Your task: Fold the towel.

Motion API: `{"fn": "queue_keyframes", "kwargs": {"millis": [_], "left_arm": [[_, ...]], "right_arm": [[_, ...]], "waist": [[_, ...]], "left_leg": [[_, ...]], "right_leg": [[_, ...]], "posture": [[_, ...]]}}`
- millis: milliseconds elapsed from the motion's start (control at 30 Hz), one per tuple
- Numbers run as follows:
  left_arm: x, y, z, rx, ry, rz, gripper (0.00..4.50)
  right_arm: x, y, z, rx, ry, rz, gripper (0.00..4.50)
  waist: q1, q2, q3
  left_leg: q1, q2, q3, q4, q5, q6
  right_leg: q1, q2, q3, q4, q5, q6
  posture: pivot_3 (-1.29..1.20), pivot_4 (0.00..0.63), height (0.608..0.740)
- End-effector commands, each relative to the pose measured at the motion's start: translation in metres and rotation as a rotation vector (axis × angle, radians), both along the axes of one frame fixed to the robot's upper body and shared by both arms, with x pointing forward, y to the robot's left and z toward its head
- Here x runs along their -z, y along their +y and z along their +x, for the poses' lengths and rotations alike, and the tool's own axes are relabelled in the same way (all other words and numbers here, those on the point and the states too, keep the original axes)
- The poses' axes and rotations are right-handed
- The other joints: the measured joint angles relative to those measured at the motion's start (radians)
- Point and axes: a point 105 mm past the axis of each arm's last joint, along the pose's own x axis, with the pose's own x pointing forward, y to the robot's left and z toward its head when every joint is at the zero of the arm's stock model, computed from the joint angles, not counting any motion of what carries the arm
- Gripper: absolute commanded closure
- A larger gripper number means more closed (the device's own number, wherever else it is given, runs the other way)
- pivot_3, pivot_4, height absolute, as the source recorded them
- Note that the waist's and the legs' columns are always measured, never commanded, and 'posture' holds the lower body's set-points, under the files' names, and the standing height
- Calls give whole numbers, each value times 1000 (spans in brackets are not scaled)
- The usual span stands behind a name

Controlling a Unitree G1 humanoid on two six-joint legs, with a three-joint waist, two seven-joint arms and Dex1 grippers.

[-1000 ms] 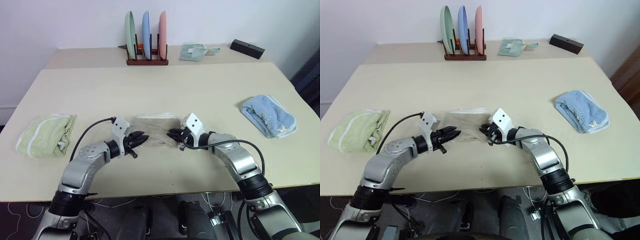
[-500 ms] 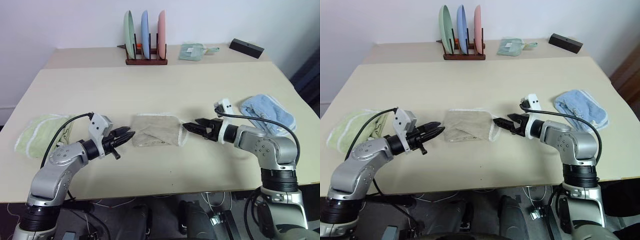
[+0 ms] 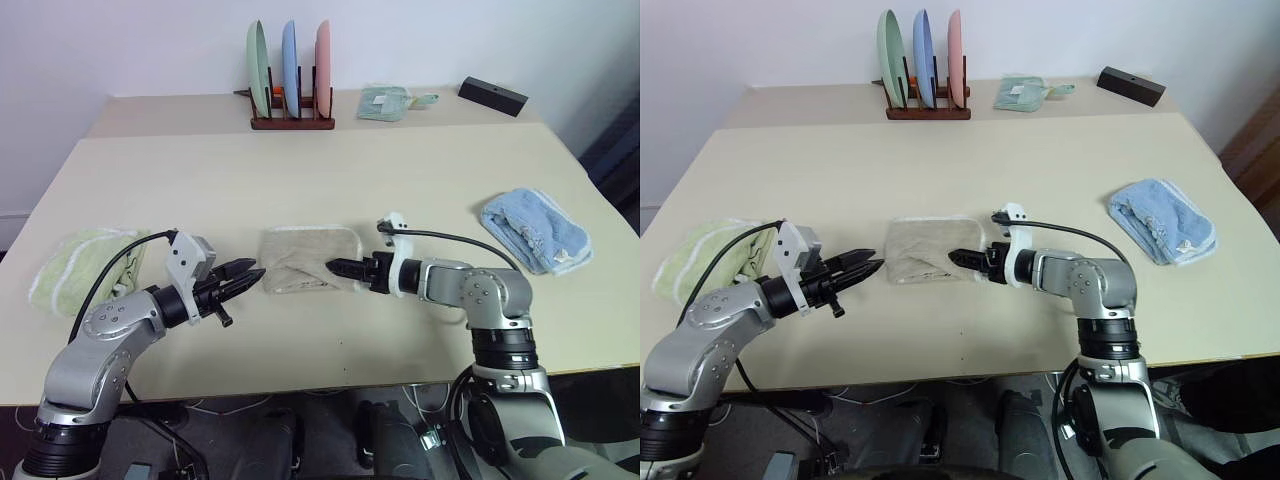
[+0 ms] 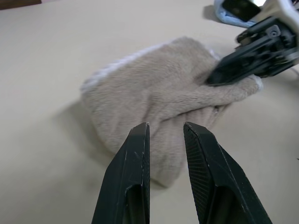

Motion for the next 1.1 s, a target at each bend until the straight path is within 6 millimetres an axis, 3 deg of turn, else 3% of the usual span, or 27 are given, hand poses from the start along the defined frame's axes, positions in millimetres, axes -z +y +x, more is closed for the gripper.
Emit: {"fn": "queue_keyframes", "kwargs": {"millis": [33,67,133,200,300,367,433,500,600,733,800,967,1100], "left_arm": [[-10,-4,-4,9,-46,-8,3385],[-10,-4,-4,8,-46,-9,3385],[-9,-4,-5,6,-46,-9,3385],[-9,-4,-6,6,-44,-10,3385],[-6,-8,-8,15,-40,-15,3385],[-5,-14,-5,35,-38,-32,3385],[-6,-20,-2,58,-37,-47,3385],[-5,-27,3,93,-36,-47,3385],[-5,-34,9,130,-38,-46,3385],[-7,-45,16,173,-51,-56,3385],[-7,-50,19,186,-52,-64,3385],[-3,-59,18,216,-47,-64,3385],[-2,-60,17,213,-46,-65,3385]], "right_arm": [[-9,3,4,19,-24,28,3208],[-11,2,4,24,-18,45,3775],[-14,0,2,30,-11,70,4446],[-17,-2,0,35,-14,84,4446],[-38,-18,-1,81,-79,167,4446],[-73,-51,7,201,-234,250,4446],[-95,-85,12,329,-330,269,4446],[-117,-140,19,558,-393,269,4446],[-132,-192,15,758,-420,274,4446],[-130,-253,5,1021,-369,323,4446],[-114,-279,1,1146,-283,334,4446],[-69,-292,0,1201,-83,260,4446],[-60,-301,3,1235,-75,185,4446]], "waist": [[-1,0,0],[-2,0,0],[-2,0,0],[-1,0,0],[1,0,0],[5,1,0],[6,1,0],[6,1,0],[2,1,0],[-4,1,0],[-4,1,0],[-4,2,0],[-5,2,0]], "left_leg": [[0,0,0,0,1,-1],[0,0,0,0,1,-2],[0,0,0,0,1,-2],[0,0,0,0,1,-1],[0,0,0,0,0,0],[0,0,0,0,-1,2],[0,-1,0,0,-1,2],[0,-1,0,0,-1,2],[0,-1,0,0,-1,2],[0,1,2,-1,-1,3],[0,1,3,-1,-1,3],[0,1,3,-1,-2,5],[1,1,4,0,-2,5]], "right_leg": [[0,0,0,0,0,0],[0,0,0,0,0,0],[0,0,0,0,0,0],[0,0,0,0,0,0],[0,0,0,0,0,0],[0,0,0,0,0,0],[1,0,0,0,0,0],[1,0,-1,0,0,0],[1,0,-1,0,0,0],[1,1,0,0,0,0],[1,1,0,0,0,0],[1,0,1,0,0,0],[1,0,2,0,0,0]], "posture": [[0,150,740],[0,150,740],[0,150,740],[0,150,740],[0,150,740],[0,150,740],[0,150,740],[0,150,740],[0,150,740],[0,150,740],[0,150,740],[0,150,740],[0,150,740]]}}
